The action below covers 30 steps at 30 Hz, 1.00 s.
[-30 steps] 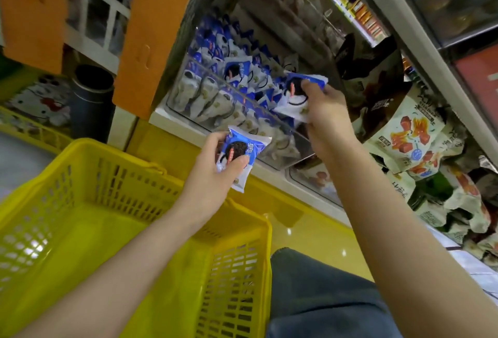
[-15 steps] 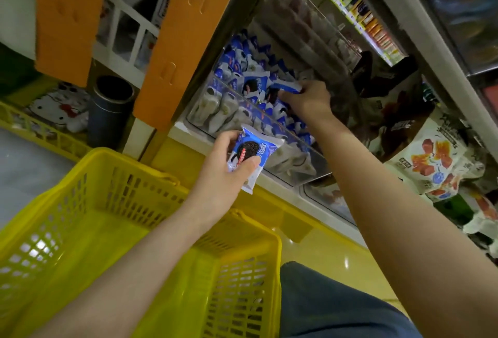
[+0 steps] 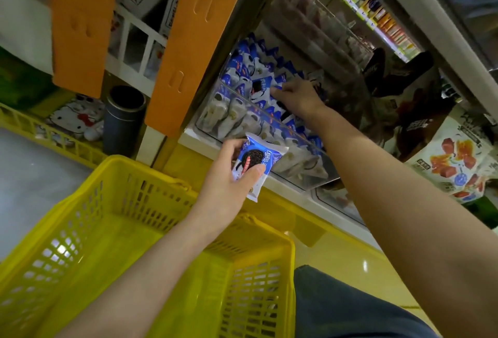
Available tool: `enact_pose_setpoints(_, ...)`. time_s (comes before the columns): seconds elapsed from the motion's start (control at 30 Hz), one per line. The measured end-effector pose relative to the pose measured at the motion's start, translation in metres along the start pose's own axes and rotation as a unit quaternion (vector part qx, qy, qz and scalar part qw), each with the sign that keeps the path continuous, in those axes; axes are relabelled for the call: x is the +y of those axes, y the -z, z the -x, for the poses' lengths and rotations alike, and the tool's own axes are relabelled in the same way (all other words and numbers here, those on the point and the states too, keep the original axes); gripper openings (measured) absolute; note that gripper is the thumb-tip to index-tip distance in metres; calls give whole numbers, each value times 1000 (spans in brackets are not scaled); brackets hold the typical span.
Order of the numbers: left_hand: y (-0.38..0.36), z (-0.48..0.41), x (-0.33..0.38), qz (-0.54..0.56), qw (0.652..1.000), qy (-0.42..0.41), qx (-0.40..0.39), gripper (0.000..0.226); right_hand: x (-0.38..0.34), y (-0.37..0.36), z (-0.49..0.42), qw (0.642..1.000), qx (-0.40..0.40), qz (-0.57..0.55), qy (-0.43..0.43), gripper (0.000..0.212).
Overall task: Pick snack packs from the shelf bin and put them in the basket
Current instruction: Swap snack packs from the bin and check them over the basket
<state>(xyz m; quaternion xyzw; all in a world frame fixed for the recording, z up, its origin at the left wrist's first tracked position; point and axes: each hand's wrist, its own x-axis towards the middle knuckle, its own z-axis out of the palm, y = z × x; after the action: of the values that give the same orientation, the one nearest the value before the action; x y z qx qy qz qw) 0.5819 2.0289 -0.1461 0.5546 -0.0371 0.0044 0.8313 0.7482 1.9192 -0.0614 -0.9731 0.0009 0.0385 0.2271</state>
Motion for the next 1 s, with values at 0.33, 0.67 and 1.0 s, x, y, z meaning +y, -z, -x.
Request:
enact_pose_setpoints(0.33, -2, 2, -7, -19, 1000, 12, 14, 30, -5, 6, 8, 994, -25, -94, -53, 46)
enact_pose_setpoints(0.67, 2, 17, -7, -65, 994, 71, 50, 32, -8, 6, 61, 984, 131, -105, 64, 32)
enact_pose_setpoints(1.0, 17, 76, -38, -281, 943, 178, -20, 32, 72, -86, 230, 982, 61, -163, 72, 22)
